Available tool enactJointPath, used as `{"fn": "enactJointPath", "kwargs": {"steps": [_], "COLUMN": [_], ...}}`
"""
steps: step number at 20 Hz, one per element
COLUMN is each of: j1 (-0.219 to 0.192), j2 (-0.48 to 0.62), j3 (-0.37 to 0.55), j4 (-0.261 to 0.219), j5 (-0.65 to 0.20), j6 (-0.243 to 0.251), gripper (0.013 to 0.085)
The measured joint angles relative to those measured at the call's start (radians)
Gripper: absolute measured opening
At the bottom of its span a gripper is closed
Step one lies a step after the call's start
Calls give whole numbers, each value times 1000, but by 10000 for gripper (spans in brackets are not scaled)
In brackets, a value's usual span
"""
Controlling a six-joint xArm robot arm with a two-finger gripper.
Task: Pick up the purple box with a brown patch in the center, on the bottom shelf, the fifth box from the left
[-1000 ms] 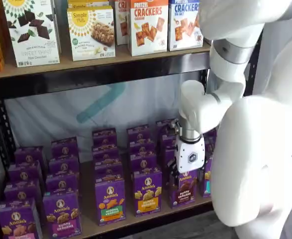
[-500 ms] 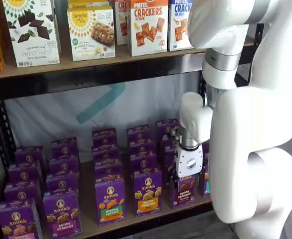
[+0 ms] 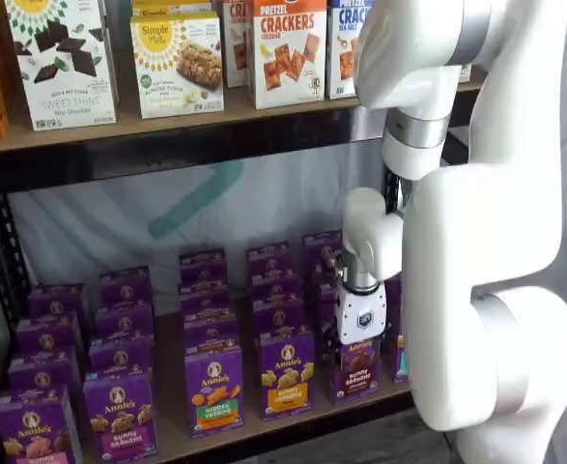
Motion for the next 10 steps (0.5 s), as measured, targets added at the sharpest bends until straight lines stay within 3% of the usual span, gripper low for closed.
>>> {"fn": "enactJointPath", "kwargs": {"steps": [2,6,10], "j1": [-7,-34,-52], "j2": [26,68,106], "j3": [-29,-76,-113], "j4": [9,-24,52], "j5": [-7,-20,-40], "j6": [-15,-8,-101], "gripper": [850,850,850]}}
